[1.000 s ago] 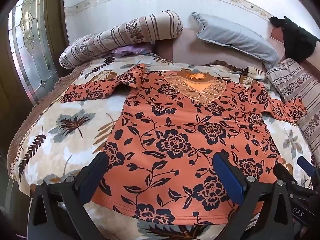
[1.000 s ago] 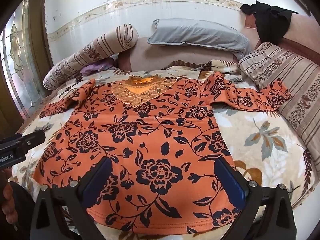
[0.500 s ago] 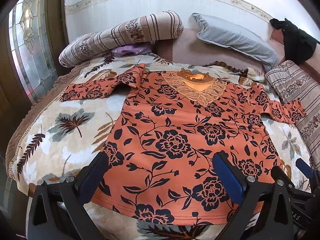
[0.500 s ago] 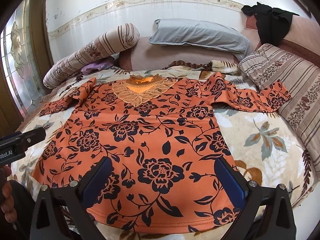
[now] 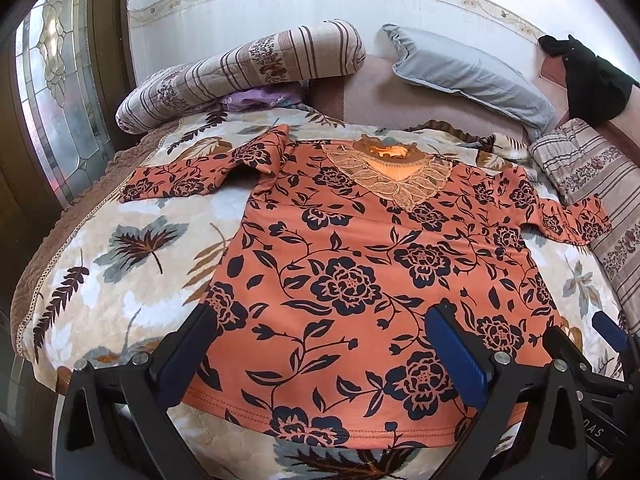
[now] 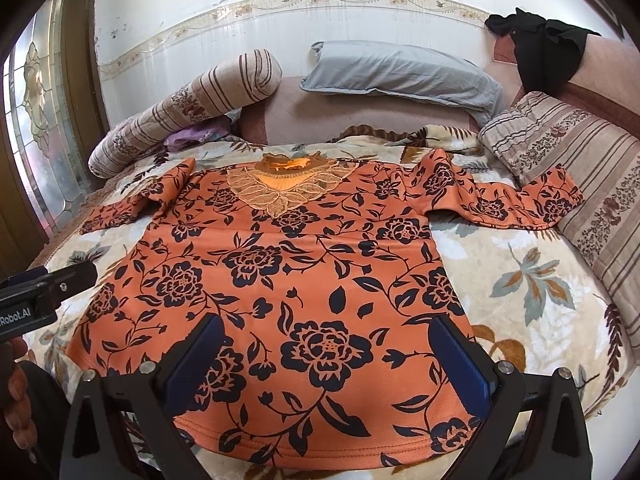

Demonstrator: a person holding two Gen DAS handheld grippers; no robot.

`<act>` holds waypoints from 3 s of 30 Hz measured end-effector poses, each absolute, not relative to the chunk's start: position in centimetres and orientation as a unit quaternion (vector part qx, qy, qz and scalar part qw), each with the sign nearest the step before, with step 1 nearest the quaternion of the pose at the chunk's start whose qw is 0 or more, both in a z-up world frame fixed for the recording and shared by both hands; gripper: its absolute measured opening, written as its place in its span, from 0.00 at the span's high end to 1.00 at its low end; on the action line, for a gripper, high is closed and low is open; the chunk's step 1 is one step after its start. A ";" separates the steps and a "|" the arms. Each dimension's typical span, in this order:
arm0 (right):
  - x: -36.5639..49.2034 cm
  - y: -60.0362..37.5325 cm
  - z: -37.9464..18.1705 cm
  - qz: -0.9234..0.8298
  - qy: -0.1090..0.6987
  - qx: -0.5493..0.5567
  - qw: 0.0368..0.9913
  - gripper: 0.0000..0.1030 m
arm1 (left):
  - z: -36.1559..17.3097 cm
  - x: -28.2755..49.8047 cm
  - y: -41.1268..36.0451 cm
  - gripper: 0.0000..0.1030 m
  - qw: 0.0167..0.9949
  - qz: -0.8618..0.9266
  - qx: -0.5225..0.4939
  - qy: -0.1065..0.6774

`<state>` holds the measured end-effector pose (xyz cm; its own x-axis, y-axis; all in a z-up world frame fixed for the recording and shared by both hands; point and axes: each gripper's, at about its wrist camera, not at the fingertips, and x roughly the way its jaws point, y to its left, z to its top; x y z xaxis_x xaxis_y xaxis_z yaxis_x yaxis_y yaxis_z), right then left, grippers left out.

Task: Fold small clothes

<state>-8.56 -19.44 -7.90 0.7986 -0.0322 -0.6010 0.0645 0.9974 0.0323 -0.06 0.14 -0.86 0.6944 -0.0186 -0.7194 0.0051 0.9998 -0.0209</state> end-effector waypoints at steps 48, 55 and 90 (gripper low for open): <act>-8.6 -18.7 -6.8 -0.026 0.305 0.021 0.952 0.00 | -0.8 -0.3 0.6 0.00 0.919 -0.012 -0.014 0.394; -8.6 -18.9 -6.8 -0.027 0.305 0.021 0.952 0.00 | -0.8 -0.3 0.6 0.00 0.918 -0.014 -0.015 0.395; 7.5 -62.9 -10.0 -0.234 0.289 0.397 0.839 0.15 | -11.1 15.1 24.7 0.00 0.849 0.285 -0.121 0.428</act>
